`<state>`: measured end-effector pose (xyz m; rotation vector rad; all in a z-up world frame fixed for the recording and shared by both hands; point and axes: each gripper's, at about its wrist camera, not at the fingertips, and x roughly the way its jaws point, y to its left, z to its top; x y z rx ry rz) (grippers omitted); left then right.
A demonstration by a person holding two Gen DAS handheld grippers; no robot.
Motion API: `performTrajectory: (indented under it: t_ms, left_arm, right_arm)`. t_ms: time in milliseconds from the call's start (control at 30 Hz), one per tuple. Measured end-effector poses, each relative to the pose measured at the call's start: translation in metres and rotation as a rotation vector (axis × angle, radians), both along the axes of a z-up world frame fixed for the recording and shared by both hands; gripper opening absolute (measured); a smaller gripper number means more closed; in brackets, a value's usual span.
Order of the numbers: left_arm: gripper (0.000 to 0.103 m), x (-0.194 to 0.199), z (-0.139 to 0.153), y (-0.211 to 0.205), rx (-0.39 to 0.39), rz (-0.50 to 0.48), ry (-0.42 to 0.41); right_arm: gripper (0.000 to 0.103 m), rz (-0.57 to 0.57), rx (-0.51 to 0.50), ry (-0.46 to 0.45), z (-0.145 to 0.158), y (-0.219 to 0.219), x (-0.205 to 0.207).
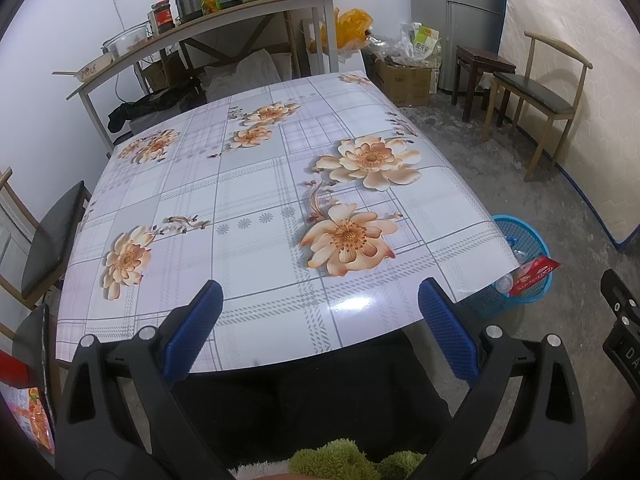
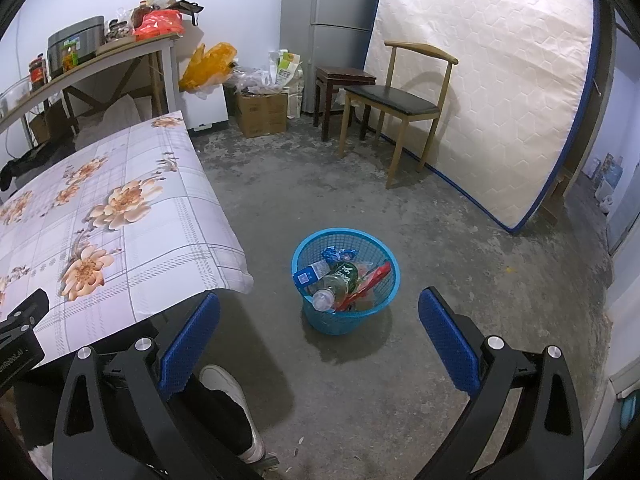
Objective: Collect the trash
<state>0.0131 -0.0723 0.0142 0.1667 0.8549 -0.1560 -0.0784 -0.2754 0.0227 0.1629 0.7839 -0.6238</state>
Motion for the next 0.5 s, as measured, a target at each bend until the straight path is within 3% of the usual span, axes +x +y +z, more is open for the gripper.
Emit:
performTrajectory:
  t_ms: [500]
  left_arm:
    - [0.094, 0.0004, 0.0002, -0.0011, 0.002, -0.004, 0.002]
  right_arm:
    - [0.097, -0.003, 0.001, 0.000, 0.0001, 0.0009, 0.0002]
